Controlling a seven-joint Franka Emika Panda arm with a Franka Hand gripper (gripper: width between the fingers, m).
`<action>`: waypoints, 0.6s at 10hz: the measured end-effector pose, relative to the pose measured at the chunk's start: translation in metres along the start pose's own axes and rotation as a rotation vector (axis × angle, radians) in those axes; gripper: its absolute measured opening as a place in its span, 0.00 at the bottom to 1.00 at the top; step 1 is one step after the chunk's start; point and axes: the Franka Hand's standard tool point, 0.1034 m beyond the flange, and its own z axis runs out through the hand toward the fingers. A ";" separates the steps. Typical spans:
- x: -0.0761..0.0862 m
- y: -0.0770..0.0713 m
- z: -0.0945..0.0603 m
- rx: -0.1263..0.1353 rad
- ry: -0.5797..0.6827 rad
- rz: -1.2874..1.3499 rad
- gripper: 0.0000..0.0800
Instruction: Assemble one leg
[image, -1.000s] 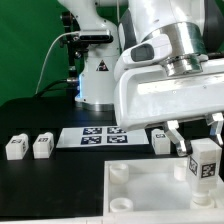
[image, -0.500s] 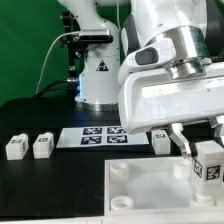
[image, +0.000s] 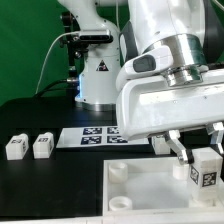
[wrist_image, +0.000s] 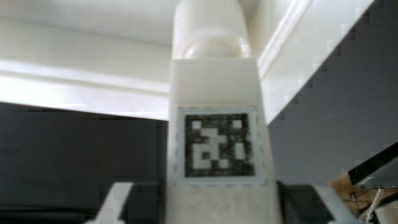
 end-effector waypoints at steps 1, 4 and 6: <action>0.000 0.000 0.000 0.001 -0.006 0.001 0.37; -0.003 0.000 0.001 0.003 -0.021 0.000 0.64; -0.003 0.000 0.001 0.003 -0.021 0.000 0.76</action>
Offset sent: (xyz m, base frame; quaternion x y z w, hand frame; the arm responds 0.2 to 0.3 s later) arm 0.0000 0.0000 0.0000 0.0000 0.0000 0.0000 1.0000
